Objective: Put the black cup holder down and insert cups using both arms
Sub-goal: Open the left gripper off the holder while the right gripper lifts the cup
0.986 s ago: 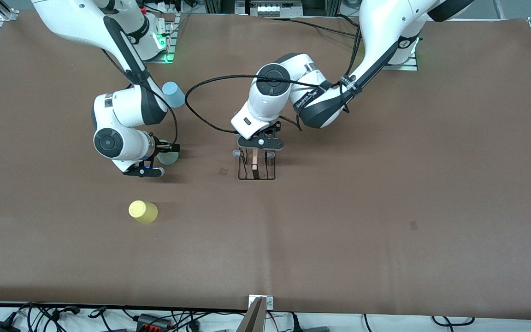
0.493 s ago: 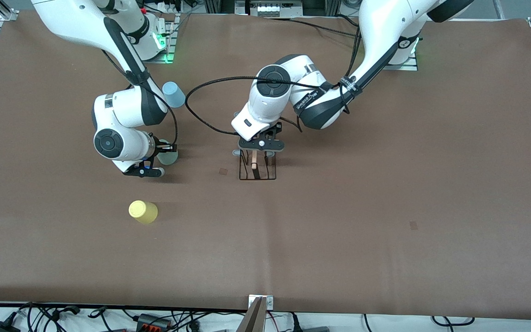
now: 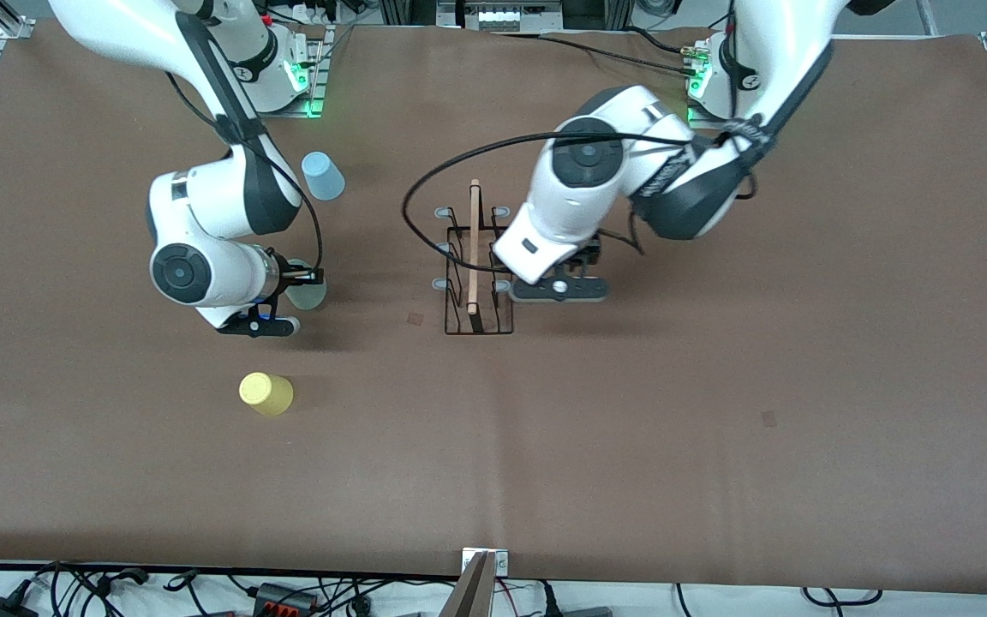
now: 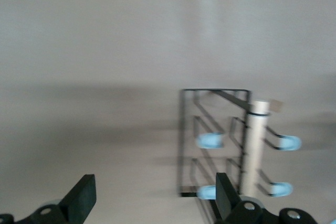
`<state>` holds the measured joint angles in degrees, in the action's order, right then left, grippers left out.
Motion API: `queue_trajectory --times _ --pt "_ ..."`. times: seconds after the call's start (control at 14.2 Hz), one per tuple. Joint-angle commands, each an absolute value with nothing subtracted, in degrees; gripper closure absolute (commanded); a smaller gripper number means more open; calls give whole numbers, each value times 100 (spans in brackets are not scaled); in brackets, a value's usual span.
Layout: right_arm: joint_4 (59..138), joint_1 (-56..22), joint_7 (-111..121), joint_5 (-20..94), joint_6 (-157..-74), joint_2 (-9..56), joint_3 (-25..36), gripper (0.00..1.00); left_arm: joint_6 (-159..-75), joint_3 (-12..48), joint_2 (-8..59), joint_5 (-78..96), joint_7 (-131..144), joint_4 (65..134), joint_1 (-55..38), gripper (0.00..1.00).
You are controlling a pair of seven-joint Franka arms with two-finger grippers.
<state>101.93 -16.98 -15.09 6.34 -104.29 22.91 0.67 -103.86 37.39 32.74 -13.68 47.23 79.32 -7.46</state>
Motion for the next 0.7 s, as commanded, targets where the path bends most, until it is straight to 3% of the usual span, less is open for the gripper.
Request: queue_trajectory --times 0.0,0.35,0.63 --pt "9415 -1854 -1547 878 -9547 2268 -78 75 -9942 3797 2901 -1468 4151 8086 -196 0" --pt "9237 -2555 -2221 1107 -9334 2057 -387 74 -9352 3613 2252 -1433 2342 8199 649 0" --pt "9202 -3347 -2970 1116 -9518 2083 -387 74 -9343 2201 1198 -704 1092 8867 571 0"
